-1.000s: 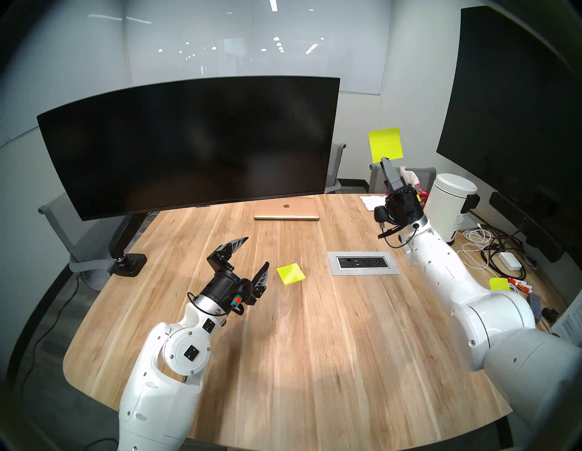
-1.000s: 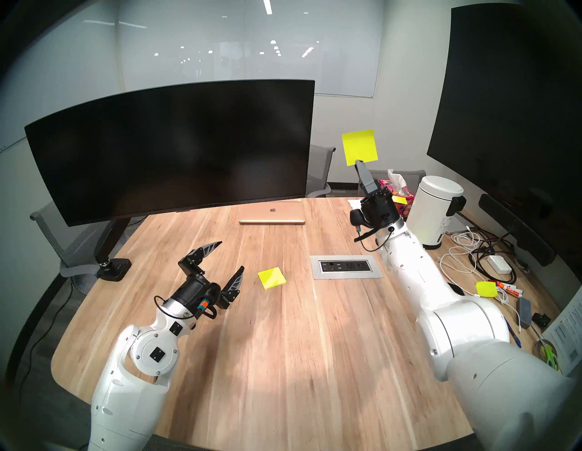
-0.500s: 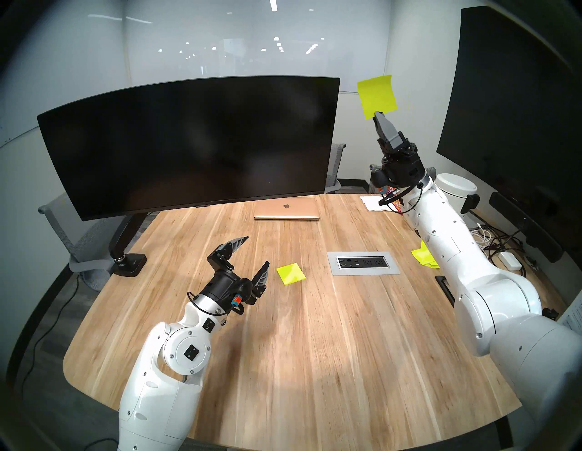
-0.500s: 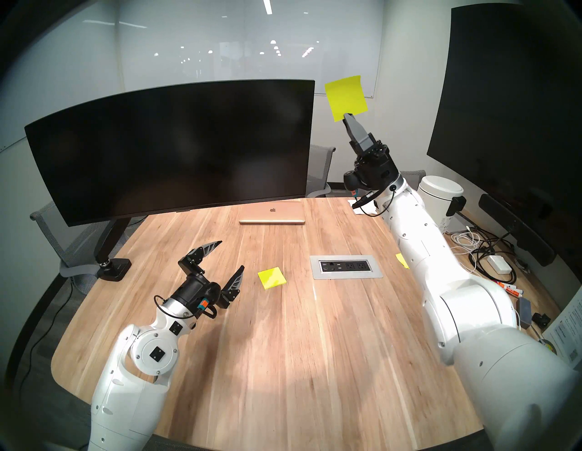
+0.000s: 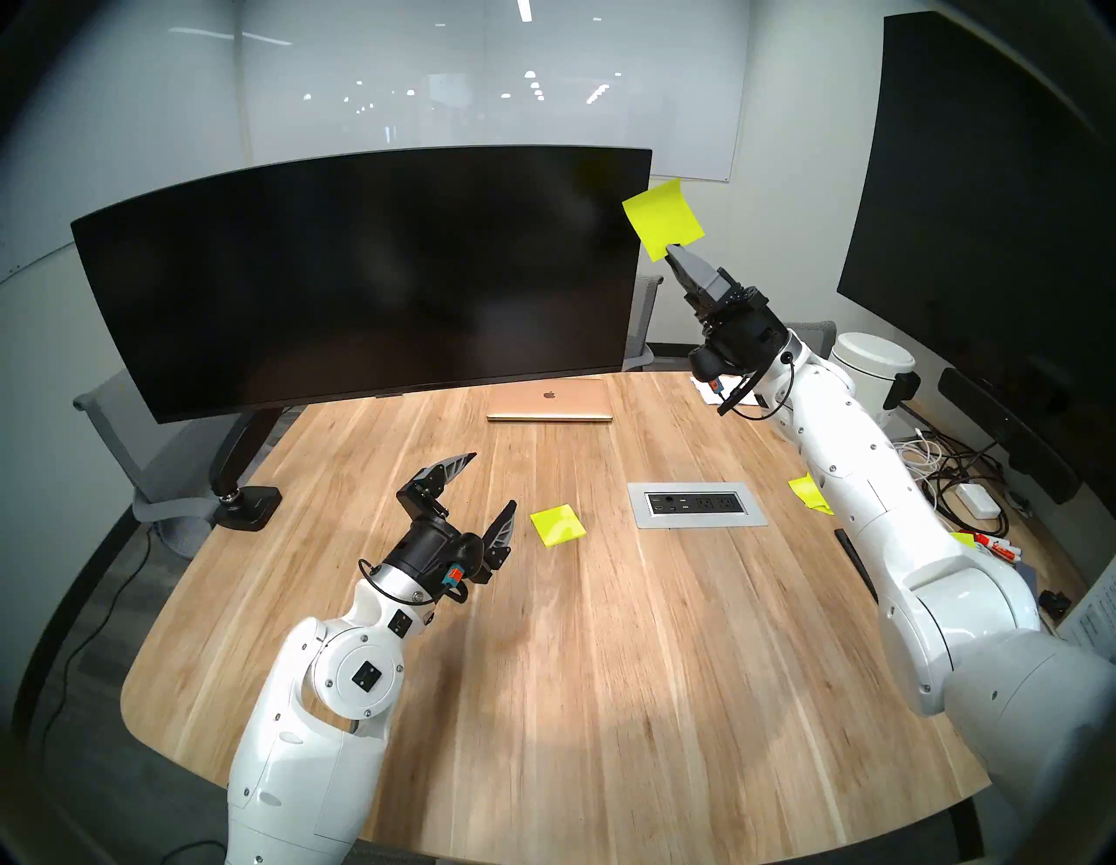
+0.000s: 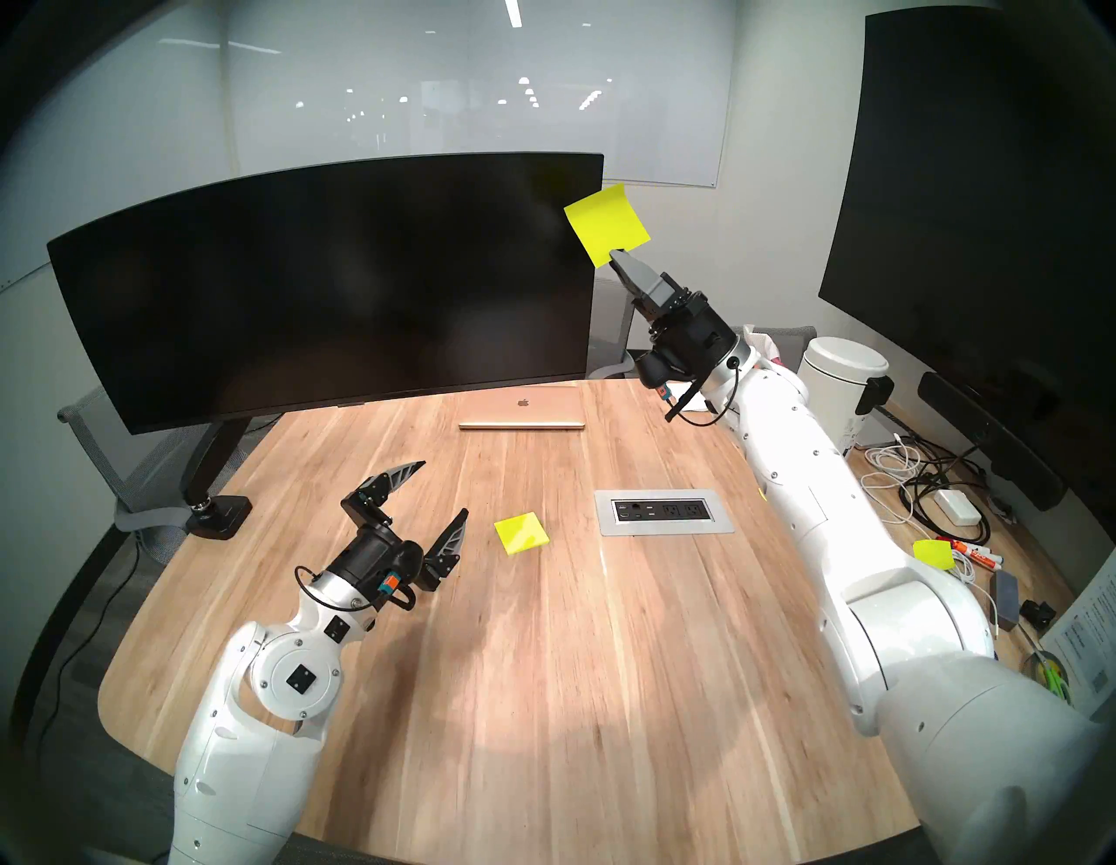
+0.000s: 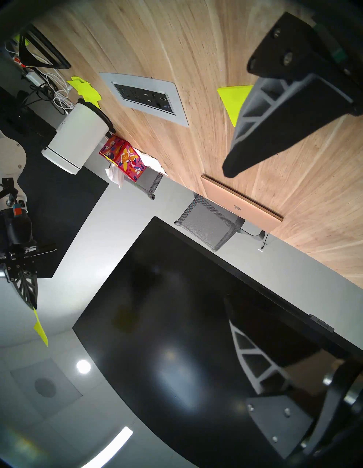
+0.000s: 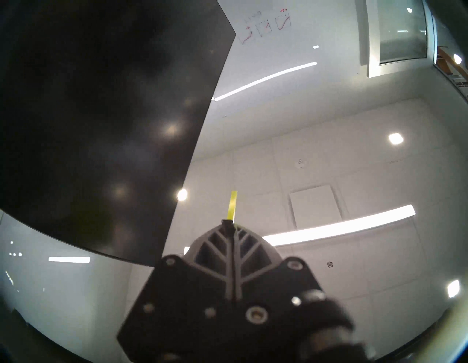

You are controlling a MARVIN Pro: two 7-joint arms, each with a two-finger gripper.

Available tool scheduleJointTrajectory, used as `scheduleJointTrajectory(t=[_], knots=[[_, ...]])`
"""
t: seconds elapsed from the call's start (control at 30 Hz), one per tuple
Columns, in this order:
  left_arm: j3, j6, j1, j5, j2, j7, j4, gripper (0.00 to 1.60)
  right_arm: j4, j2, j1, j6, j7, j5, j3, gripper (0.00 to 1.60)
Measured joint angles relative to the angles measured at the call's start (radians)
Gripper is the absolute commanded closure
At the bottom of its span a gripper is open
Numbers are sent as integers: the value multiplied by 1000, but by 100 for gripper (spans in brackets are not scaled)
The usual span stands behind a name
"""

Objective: Peel one sticky note off the pad and stick it onto the monitor, then press it flat

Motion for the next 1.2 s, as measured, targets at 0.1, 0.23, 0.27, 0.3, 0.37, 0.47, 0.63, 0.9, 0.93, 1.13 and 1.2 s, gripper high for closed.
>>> scheduleJointTrajectory(t=[0.1, 0.23, 0.27, 0.3, 0.37, 0.47, 0.63, 0.9, 0.93, 1.13, 1.2], knots=[[0, 0, 1, 0, 0, 0, -1, 0, -38, 1, -24, -16, 61, 7, 16, 160], [0, 0, 1, 0, 0, 0, -1, 0, -70, 1, -43, -29, 122, 17, 31, 160], [0, 0, 1, 1, 0, 0, -2, 0, -78, 0, -48, -32, 141, 20, 34, 160], [0, 0, 1, 1, 0, 0, -2, 0, -83, -2, -51, -35, 158, 22, 37, 160], [0, 0, 2, 1, 0, 0, -2, 0, -90, -7, -58, -42, 193, 26, 40, 160], [0, 0, 2, 1, 0, 0, -2, 0, -90, -15, -59, -47, 216, 27, 40, 160], [-1, 0, 3, 1, -1, 0, -3, 0, -80, -29, -59, -49, 234, 27, 40, 160], [-1, 0, 3, 2, -1, 0, -3, 0, -50, -47, -52, -43, 240, 27, 40, 160], [-1, 0, 3, 2, -1, 0, -3, 0, -43, -49, -50, -42, 239, 27, 40, 160], [-1, 0, 3, 2, -1, 0, -3, 0, 13, -64, -29, -42, 231, 22, 34, 160], [-1, 0, 3, 2, -1, 0, -3, 0, 30, -68, -21, -42, 228, 18, 27, 160]])
